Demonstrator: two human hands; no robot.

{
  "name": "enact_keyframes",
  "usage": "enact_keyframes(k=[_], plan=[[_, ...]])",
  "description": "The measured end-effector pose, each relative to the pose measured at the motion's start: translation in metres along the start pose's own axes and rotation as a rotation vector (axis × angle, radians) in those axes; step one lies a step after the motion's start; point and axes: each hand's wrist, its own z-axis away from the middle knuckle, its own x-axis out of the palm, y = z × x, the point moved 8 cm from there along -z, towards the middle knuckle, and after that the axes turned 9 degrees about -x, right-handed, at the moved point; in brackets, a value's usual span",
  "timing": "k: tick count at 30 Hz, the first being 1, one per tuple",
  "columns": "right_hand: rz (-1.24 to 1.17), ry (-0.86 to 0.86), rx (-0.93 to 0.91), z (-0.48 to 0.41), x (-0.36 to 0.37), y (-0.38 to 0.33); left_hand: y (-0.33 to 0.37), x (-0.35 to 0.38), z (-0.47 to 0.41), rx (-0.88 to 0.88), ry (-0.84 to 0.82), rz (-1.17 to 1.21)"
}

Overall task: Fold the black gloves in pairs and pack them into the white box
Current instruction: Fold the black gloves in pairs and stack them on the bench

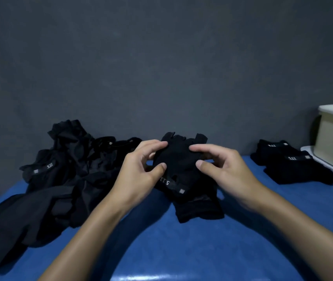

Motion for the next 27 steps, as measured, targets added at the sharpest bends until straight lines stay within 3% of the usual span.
enact_keyframes(k=[8, 15, 21, 27], plan=[[0.089, -0.064, -0.005, 0.011, -0.02, -0.011, 0.014, 0.025, 0.006, 0.088, 0.059, -0.242], [-0.018, -0.112, -0.011, 0.023, -0.008, -0.023, 0.018, 0.055, 0.017, -0.037, -0.134, -0.081], [-0.061, -0.122, -0.005, 0.026, -0.008, -0.023, 0.024, 0.053, 0.02, -0.052, -0.115, 0.071], [-0.001, -0.14, -0.039, 0.027, -0.007, -0.022, 0.03, 0.043, 0.018, 0.013, 0.043, 0.154]])
